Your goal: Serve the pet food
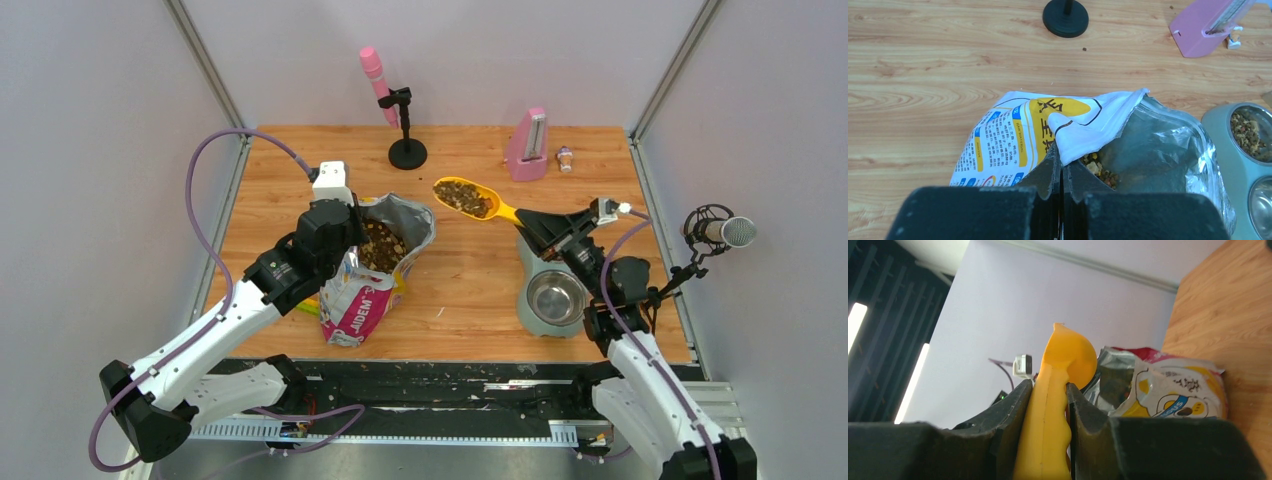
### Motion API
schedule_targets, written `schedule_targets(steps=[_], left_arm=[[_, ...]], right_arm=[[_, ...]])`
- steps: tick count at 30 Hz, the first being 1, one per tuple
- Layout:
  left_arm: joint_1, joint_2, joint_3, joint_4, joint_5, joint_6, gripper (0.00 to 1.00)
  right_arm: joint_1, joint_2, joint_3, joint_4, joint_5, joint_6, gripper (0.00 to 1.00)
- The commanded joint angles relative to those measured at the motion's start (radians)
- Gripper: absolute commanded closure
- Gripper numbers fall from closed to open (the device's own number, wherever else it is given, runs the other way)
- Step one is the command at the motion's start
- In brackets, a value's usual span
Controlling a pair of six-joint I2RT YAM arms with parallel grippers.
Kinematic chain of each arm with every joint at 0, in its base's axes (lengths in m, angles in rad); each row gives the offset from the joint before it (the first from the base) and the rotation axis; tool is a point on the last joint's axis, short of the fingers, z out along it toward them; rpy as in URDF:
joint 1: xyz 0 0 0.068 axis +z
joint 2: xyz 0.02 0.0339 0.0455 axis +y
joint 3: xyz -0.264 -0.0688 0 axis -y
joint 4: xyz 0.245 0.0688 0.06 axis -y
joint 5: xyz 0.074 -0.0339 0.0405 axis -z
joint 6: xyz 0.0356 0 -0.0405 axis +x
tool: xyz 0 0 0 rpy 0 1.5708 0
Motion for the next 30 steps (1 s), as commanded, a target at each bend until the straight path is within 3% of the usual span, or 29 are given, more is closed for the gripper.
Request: schedule_targets(steps=[1,13,30], left_arm=[[-0.003,-0.044,0.041,0.092,-0.005,-0.004,1.00],[-0.003,-0.048,0.036,0.092,-0.003,-0.010,1.00],[-0.003,-0.039,0.035,0.098,0.004,-0.017,1.00]], right_arm=[[-0.040,-0.148,-0.002,-0.207,0.164,-0.065,1.00],[-0.055,-0.458,0.026,-0.584,0.509,-0.153,1.00],[-0.056,-0.575,0.036,-0.862,0.803,-0.216,1.00]])
